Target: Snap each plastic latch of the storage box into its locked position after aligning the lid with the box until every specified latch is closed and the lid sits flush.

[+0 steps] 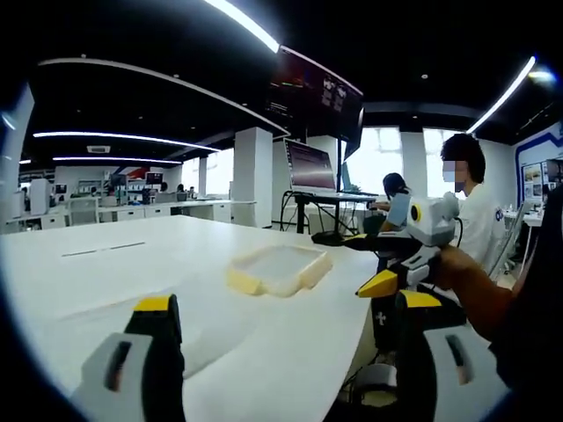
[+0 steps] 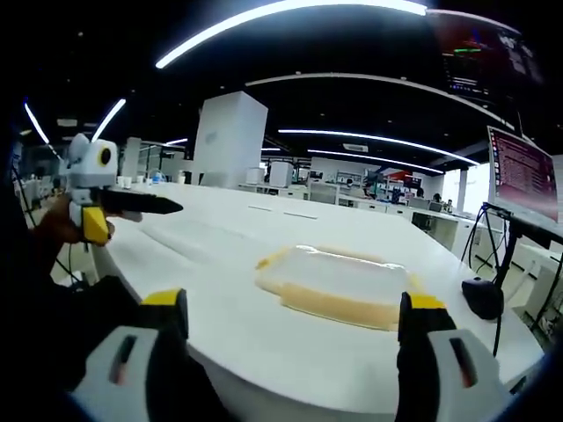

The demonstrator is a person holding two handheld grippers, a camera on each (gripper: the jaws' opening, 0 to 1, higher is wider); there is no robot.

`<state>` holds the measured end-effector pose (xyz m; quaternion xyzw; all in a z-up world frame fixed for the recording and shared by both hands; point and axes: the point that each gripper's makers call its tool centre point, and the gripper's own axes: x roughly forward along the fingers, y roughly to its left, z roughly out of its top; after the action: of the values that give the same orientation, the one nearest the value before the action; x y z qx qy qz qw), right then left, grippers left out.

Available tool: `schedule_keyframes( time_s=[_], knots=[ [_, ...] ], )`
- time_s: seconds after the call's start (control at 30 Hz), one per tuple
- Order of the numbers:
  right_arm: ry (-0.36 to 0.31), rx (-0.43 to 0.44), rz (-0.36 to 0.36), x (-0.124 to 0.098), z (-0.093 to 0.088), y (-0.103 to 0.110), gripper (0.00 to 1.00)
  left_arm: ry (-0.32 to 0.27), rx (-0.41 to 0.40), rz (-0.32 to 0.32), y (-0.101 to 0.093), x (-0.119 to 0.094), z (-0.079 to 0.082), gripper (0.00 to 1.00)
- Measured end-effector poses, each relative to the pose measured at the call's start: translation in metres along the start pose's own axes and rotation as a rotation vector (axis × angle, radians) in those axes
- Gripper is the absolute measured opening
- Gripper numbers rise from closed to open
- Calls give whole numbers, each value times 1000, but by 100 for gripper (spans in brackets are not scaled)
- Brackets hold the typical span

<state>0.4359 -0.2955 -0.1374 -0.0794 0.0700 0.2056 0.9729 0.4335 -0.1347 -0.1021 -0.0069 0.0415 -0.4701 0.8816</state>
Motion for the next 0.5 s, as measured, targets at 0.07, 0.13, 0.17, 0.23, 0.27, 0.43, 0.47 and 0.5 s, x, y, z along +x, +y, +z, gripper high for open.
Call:
schedule_keyframes(
  time_s=[0.07, 0.13, 0.17, 0.23, 0.27, 0.43, 0.47, 0.5],
  knots=[
    [-2, 0, -2, -1, 1, -1, 100, 1, -1, -2, -1, 1, 0, 100],
    [-2, 1, -6, -1, 0, -3, 100, 1, -3, -7, -3, 2, -1, 100],
    [-1, 1, -7, -1, 0, -3, 100, 2, -2, -9, -3, 3, -1, 100],
    [1, 0, -8, -2, 0, -4, 100, 6, 0, -13, -5, 5, -2, 100],
    [2, 0, -9, -2, -1, -5, 100, 7, 0, -15, -6, 5, -2, 100],
    [2, 1, -17, -4, -1, -8, 100, 13, 4, -26, -9, 10, -4, 100],
    [3, 1, -19, -4, -1, -9, 100, 14, 3, -28, -10, 11, -4, 100],
    [3, 1, -21, -5, -1, -10, 100, 15, 3, -29, -11, 12, -4, 100]
  ],
)
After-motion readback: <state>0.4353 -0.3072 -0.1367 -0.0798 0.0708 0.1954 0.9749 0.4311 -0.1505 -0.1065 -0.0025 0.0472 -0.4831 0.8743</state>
